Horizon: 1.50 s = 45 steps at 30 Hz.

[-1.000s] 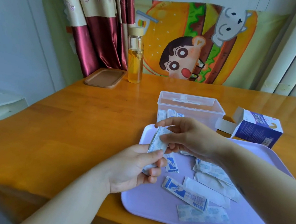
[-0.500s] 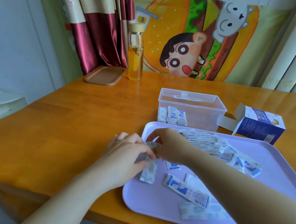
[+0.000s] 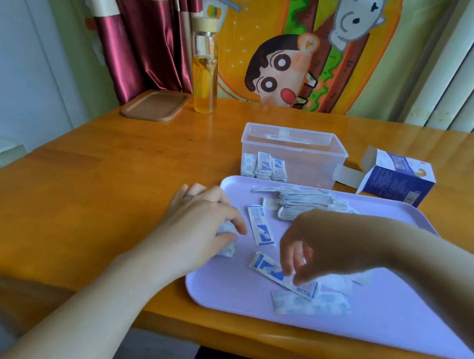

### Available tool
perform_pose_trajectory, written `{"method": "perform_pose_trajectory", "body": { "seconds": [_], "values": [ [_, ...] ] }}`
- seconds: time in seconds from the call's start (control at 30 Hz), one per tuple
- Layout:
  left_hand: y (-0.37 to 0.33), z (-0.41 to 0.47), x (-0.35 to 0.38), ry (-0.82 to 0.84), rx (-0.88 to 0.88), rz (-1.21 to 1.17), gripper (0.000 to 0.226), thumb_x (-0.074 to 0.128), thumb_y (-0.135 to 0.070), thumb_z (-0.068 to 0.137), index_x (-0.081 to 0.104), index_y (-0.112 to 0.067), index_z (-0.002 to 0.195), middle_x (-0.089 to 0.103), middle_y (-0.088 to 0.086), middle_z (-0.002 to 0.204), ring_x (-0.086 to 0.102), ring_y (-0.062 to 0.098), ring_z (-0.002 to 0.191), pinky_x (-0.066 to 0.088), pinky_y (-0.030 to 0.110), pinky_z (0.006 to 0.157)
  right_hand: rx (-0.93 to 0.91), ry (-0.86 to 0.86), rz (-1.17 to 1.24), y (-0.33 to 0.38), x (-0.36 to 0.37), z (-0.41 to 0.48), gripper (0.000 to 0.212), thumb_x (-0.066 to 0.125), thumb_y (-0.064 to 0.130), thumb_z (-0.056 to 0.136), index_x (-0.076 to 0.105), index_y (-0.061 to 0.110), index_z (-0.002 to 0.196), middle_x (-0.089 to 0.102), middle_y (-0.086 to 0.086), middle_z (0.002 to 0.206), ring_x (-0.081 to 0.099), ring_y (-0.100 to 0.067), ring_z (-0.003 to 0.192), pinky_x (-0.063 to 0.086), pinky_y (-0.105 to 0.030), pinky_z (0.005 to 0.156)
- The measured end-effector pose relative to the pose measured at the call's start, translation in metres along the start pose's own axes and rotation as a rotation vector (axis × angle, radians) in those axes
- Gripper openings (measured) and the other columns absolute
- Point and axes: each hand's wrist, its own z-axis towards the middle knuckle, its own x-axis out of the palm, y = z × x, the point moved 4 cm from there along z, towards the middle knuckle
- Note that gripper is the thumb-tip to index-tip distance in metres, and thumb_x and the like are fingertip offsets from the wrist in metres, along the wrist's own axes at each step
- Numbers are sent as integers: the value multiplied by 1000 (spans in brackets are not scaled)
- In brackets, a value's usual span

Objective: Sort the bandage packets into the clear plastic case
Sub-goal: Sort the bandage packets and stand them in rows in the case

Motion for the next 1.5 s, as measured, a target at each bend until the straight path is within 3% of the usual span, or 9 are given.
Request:
{"method": "perform_pose_trajectory", "body": {
  "seconds": [0.13, 0.27, 0.43, 0.63, 0.77, 1.0, 1.2, 1.33, 1.5],
  "values": [
    [-31, 2, 12, 98, 170, 83, 22, 55, -39, 91, 61, -44, 111, 44, -20, 107, 33, 7, 108, 15, 21, 101, -21, 74, -63, 2, 13, -6, 15, 70, 28, 83, 69, 26, 97, 61, 18, 79, 57, -2, 76, 45, -19, 72],
    [-52, 11, 27, 260, 228, 170, 28, 57, -47, 87, 60, -41, 114, 54, -13, 115, 41, 15, 113, 29, 30, 97, -18, 22, -130, 1, 21, -8, 25, 71, 32, 81, 68, 24, 104, 60, 12, 88, 51, -6, 78, 36, -12, 64],
    [-57, 21, 36, 452, 160, 154, 37, 65, -35, 86, 55, -28, 120, 59, -7, 114, 53, 16, 107, 43, 31, 88, 111, 63, -139, -13, 25, -13, 35, 74, 40, 77, 67, 18, 103, 67, 5, 101, 52, -12, 81, 39, -20, 66],
    [-58, 29, 35, 593, 97, 200, 30, 65, -32, 86, 58, -20, 114, 59, 1, 114, 55, 20, 103, 44, 31, 83, 142, 158, -174, -17, 25, -16, 33, 75, 43, 74, 69, 19, 98, 57, 10, 82, 52, -13, 80, 42, -24, 69],
    [-48, 28, 34, 595, 65, 154, 16, 65, -32, 86, 56, -23, 95, 58, -1, 100, 53, 18, 86, 42, 31, 72, 134, 148, -122, -23, 26, -17, 27, 76, 41, 73, 61, 24, 88, 57, 11, 82, 49, -8, 72, 38, -21, 61],
    [-48, 32, 32, 524, 19, 20, 36, 67, -23, 84, 56, -20, 118, 57, -4, 101, 53, 14, 89, 43, 26, 71, 134, 28, 99, -46, -5, -35, 16, 70, 36, 80, 64, 22, 81, 73, 4, 85, 65, -8, 73, 47, -23, 69],
    [-29, 46, 15, 228, -163, -259, 46, 67, -24, 85, 42, -24, 125, 55, -1, 103, 49, 7, 70, 37, 21, 57, 163, -288, 365, -59, -23, -39, 25, 64, 28, 87, 58, 24, 63, 69, 8, 64, 51, -3, 54, 42, -18, 60],
    [-27, 48, 22, 133, -202, -186, 26, 56, -26, 92, 44, -18, 114, 48, -2, 90, 43, 11, 80, 35, 24, 58, 166, -284, 364, -55, -19, -33, 20, 63, 28, 87, 57, 21, 70, 69, 8, 64, 50, 0, 50, 39, -12, 54],
    [-25, 47, 16, 155, -218, -262, 23, 43, -30, 98, 57, -12, 95, 65, 4, 80, 67, 16, 68, 39, 25, 55, 171, -338, 504, -50, -18, -21, 11, 65, 24, 87, 56, 28, 92, 69, 9, 63, 53, 2, 48, 42, -11, 52]
  ]
}}
